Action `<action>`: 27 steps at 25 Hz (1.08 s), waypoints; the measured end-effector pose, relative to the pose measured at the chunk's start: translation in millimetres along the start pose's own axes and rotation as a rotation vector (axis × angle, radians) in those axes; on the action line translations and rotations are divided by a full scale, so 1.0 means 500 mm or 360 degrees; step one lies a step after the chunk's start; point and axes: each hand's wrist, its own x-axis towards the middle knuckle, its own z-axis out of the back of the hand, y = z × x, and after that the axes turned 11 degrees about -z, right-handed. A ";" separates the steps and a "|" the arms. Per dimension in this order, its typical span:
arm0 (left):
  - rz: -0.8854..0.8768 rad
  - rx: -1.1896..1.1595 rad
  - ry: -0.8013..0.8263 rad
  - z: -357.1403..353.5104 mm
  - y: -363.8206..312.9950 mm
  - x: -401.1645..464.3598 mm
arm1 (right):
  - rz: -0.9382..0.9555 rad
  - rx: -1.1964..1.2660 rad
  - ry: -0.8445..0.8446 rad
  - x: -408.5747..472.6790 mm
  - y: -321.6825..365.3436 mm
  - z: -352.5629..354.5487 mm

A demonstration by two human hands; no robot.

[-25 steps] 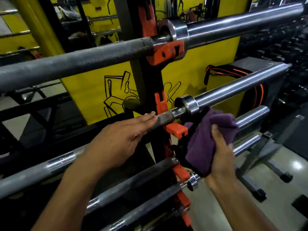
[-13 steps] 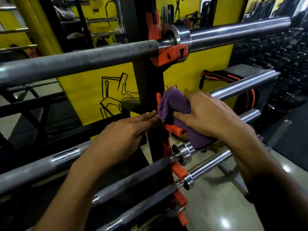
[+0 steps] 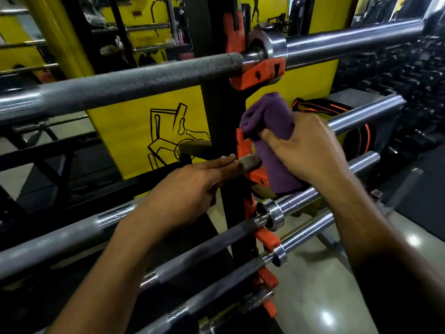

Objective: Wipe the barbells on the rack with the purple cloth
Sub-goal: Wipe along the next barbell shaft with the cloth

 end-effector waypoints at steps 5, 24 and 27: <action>-0.0068 -0.0066 -0.0247 0.041 0.055 -0.171 | 0.0080 0.0917 -0.0582 -0.101 0.018 0.014; -0.0076 -0.0086 -0.0151 0.120 0.189 -0.518 | 0.0437 0.0469 -0.0415 -0.272 0.180 -0.296; -0.0117 -0.0122 -0.0247 0.120 0.195 -0.516 | 0.0729 0.0300 -0.0452 -0.298 0.194 -0.343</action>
